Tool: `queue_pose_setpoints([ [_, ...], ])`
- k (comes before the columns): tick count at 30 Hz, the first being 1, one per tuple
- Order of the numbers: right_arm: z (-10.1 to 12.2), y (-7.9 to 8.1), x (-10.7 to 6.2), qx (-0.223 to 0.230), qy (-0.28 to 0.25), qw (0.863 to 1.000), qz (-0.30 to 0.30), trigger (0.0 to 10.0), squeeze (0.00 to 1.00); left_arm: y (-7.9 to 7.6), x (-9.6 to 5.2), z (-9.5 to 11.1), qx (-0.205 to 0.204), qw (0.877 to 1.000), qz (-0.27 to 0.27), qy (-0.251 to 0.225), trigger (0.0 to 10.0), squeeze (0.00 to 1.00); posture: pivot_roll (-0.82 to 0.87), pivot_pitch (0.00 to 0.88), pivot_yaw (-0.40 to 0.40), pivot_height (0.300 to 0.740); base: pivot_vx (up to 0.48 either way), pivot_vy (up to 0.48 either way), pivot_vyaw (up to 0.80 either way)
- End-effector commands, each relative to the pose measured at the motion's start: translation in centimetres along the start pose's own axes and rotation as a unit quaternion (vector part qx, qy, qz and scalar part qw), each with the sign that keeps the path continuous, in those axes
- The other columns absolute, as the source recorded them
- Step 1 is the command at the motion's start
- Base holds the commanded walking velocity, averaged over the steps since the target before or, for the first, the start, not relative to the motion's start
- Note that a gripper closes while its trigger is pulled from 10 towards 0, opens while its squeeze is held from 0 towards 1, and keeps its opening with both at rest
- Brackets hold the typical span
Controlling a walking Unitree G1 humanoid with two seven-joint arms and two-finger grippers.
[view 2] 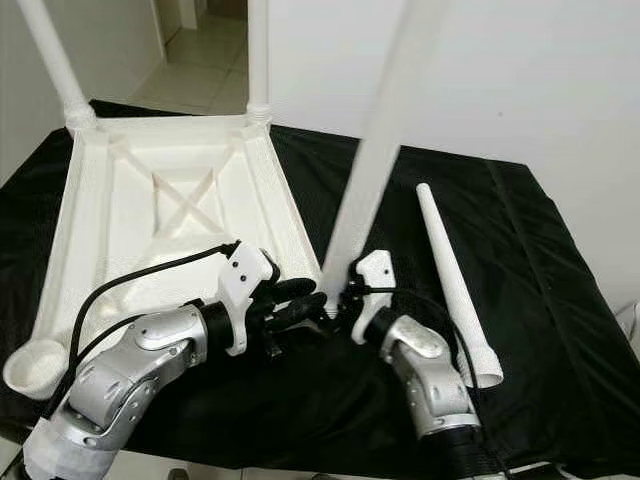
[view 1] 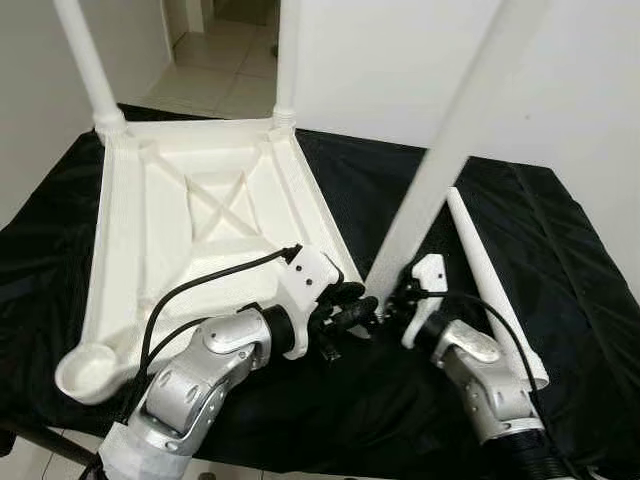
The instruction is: Building children table
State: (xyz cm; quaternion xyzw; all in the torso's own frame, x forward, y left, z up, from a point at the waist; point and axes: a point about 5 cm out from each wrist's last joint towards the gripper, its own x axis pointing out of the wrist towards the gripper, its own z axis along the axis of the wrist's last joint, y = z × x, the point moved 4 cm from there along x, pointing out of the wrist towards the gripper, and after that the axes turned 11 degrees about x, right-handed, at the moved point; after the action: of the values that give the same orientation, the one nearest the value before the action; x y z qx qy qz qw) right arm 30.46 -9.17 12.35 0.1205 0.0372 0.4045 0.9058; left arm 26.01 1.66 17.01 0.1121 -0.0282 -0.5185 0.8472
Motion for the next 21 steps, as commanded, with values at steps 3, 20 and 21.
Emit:
queue_pose_setpoints([
  [3, -0.5, -0.8, -0.6, -0.001, 0.019, 1.000, -0.008, 10.0, 0.00, 0.4, -0.5, -1.0, 0.004, 1.000, 0.015, 0.016, 10.0, 0.00, 0.16, 0.062, -0.105, 0.740, 0.000, 0.000, 0.00],
  [20, 1.0, -3.1, -0.8, -0.028, 0.007, 0.999, -0.020, 10.0, 0.00, 0.8, -2.3, -1.9, 0.018, 0.999, -0.012, 0.037, 10.0, 0.00, 0.15, 0.046, -0.100, 0.740, 0.000, 0.000, 0.00],
  [21, 1.0, -3.1, -0.8, -0.028, 0.007, 0.999, -0.020, 10.0, 0.00, 0.8, -2.3, -1.9, 0.018, 0.999, -0.012, 0.037, 10.0, 0.00, 0.15, 0.046, -0.100, 0.740, 0.000, 0.000, 0.00],
])
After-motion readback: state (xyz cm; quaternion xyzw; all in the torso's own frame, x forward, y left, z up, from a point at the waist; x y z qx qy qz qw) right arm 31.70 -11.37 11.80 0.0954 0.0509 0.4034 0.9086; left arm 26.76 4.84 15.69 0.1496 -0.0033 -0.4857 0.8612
